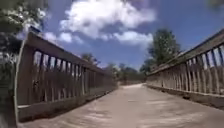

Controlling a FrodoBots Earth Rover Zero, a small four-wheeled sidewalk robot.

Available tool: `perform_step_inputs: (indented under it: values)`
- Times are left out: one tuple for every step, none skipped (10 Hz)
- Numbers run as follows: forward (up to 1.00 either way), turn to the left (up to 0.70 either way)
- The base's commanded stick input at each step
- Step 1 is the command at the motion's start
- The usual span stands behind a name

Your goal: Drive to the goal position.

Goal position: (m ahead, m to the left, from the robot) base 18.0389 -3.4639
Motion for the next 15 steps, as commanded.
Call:
perform_step_inputs:
  values:
    - [1.00, 0.00]
    - [1.00, 0.00]
    - [1.00, 0.00]
    - [1.00, 0.00]
    - [1.00, 0.00]
    - [1.00, 0.00]
    - [1.00, 0.00]
    - [1.00, 0.00]
    - [1.00, 0.00]
    - [1.00, 0.00]
    - [1.00, 0.00]
    - [1.00, 0.00]
    - [1.00, 0.00]
    - [1.00, 0.00]
    - [1.00, 0.00]
